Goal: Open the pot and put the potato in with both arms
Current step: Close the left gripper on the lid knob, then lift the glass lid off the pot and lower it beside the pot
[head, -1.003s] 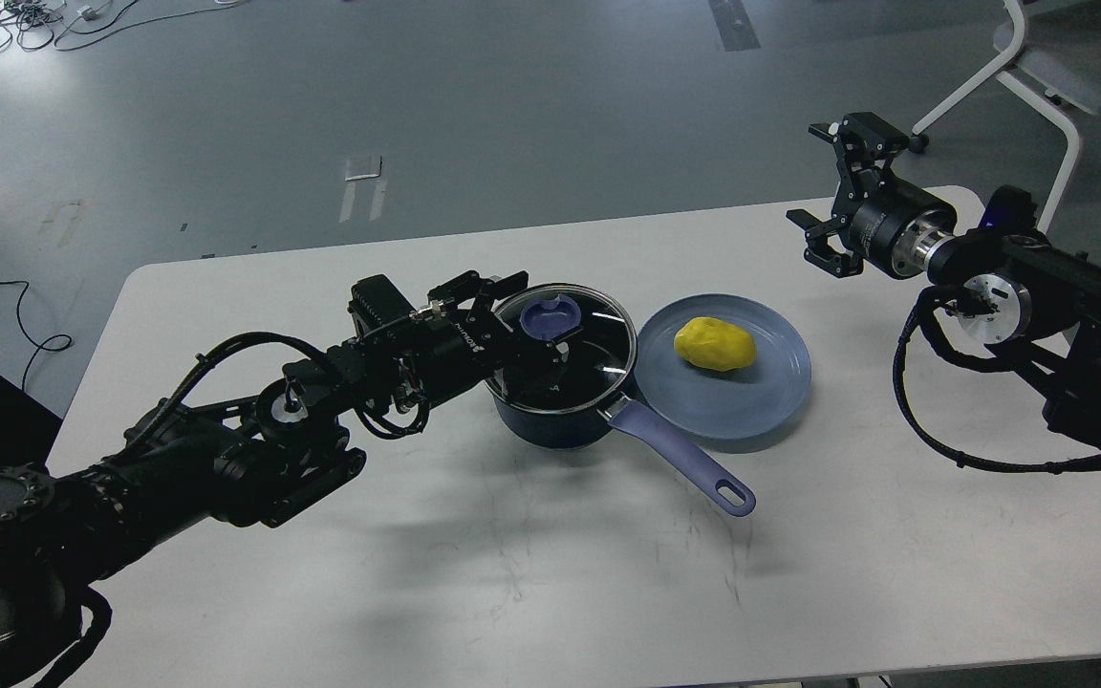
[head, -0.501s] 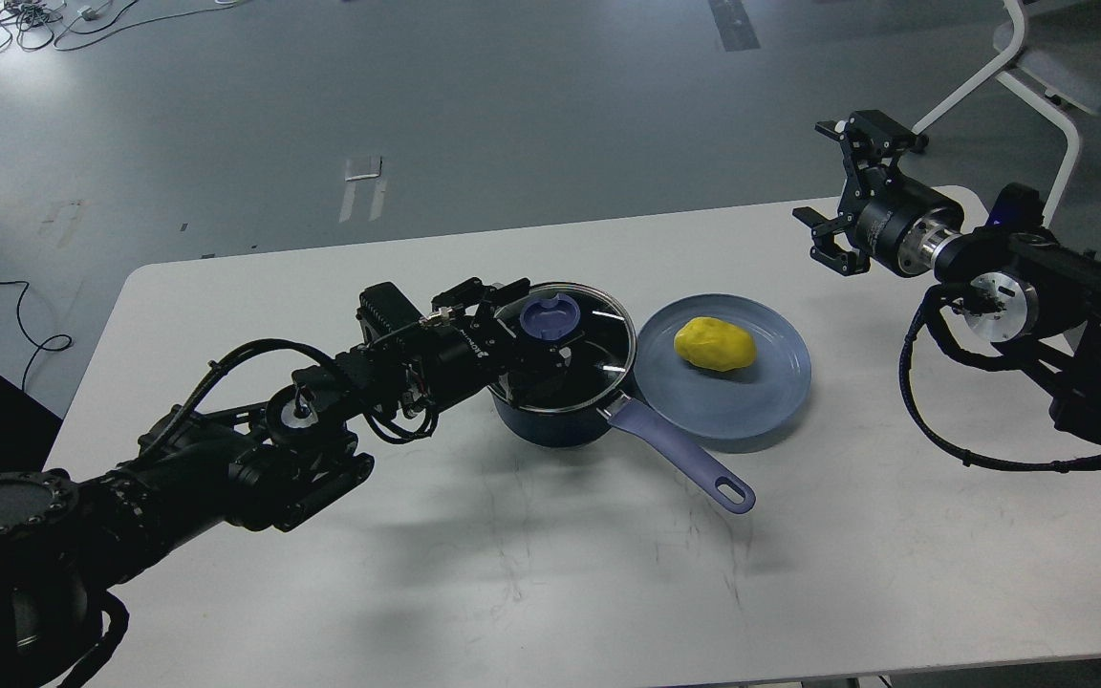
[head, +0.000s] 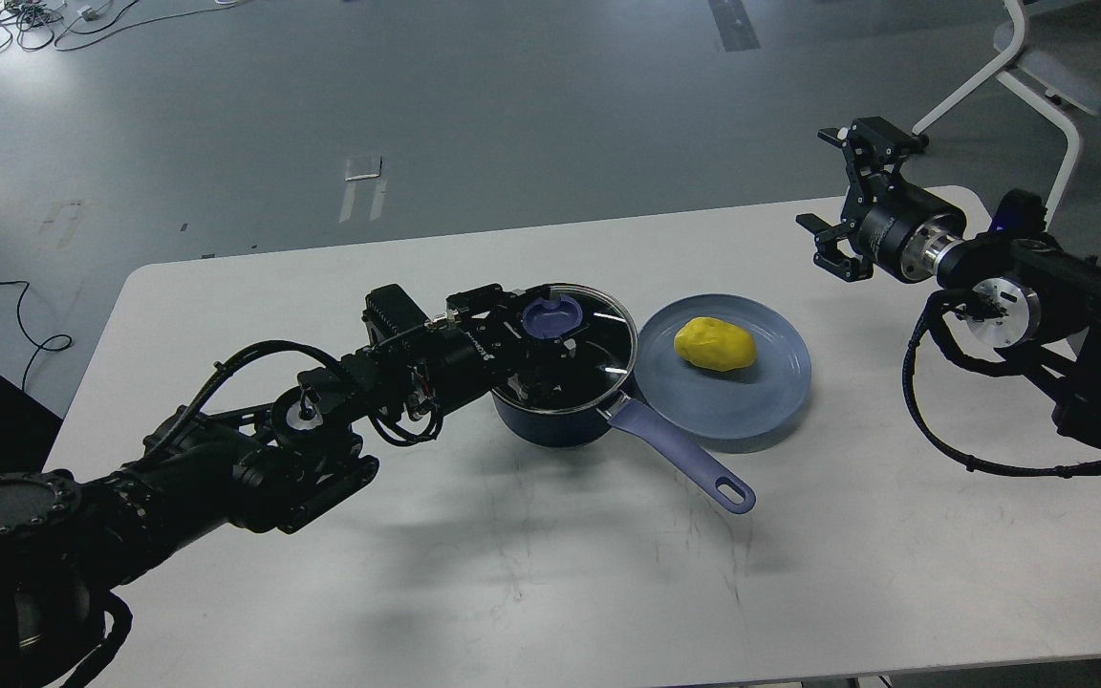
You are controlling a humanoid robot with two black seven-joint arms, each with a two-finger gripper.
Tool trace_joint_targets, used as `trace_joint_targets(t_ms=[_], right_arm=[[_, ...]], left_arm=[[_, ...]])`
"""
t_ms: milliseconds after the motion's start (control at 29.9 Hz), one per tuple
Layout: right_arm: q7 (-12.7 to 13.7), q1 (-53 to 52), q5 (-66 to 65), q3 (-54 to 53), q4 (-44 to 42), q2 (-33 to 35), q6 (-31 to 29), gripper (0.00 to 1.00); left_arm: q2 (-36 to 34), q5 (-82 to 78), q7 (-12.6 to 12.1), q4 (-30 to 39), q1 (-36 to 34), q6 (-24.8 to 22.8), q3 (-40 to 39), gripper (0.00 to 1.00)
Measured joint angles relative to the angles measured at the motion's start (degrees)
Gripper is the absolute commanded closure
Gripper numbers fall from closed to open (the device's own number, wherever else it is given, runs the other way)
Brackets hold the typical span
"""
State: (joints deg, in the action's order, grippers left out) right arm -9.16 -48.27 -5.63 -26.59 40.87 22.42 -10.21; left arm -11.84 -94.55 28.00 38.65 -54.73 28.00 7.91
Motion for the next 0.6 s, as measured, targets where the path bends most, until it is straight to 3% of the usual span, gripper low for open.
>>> trace_joint_targets(t_ms=[401, 602], right_arm=[[-0.16, -0.11, 0.0, 1.28, 0.07, 0.0, 1.07, 0.0], [-0.16, -0.31, 0.0, 1.31, 0.14, 0.0, 1.08, 0.0]], left_arm=[[-0.54, 0.52, 0.0, 0.6, -0.38, 0.0, -0.1, 0.49], [-4.61, 7.27, -0.01, 5.41, -4.17, 0.0, -1.16, 0.49]])
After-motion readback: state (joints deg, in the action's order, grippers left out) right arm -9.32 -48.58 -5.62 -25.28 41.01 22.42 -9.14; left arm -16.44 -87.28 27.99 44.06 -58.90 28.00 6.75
